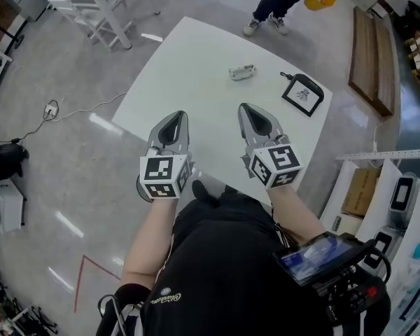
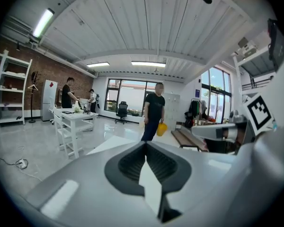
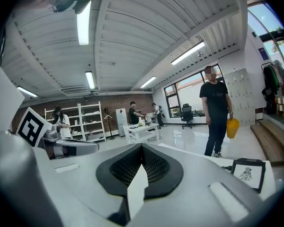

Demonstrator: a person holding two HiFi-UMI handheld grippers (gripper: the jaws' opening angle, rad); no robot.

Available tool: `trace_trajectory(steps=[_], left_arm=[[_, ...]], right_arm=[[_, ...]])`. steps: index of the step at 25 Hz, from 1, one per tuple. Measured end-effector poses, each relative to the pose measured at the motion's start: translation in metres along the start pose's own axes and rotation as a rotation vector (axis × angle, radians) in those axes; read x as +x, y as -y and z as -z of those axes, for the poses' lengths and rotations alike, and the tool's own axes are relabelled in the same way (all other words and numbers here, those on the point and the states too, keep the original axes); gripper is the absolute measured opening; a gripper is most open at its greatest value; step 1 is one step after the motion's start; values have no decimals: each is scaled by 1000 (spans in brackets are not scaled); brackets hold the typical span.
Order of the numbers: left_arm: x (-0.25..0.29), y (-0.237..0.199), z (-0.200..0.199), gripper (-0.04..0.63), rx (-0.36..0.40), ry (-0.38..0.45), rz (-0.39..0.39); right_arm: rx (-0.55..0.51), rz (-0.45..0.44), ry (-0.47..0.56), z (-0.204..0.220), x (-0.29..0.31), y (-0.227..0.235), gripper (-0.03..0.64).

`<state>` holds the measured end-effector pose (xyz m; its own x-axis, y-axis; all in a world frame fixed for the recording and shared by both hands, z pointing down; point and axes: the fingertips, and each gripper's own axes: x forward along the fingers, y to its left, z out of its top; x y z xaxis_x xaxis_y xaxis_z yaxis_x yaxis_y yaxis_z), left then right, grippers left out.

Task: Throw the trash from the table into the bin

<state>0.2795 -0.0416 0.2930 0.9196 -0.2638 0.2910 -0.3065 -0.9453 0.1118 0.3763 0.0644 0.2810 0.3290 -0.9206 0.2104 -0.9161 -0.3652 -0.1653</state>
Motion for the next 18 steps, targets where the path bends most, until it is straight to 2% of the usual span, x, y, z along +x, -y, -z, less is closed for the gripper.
trace_trajectory(steps=[5,11,15,18], left_arm=[[32,22,16,8,11,-47,25],[75,33,43,8,-15,-108,26],[110,36,74,8,-31,-175,19],[136,38,93,8,-45,-218,22]], right_arm=[[6,28,-34,12,7,35,0],[31,33,-96,47,26,64,0],[-54,32,-187,89,61,86,0],[-185,19,-251,111,95,109,2]])
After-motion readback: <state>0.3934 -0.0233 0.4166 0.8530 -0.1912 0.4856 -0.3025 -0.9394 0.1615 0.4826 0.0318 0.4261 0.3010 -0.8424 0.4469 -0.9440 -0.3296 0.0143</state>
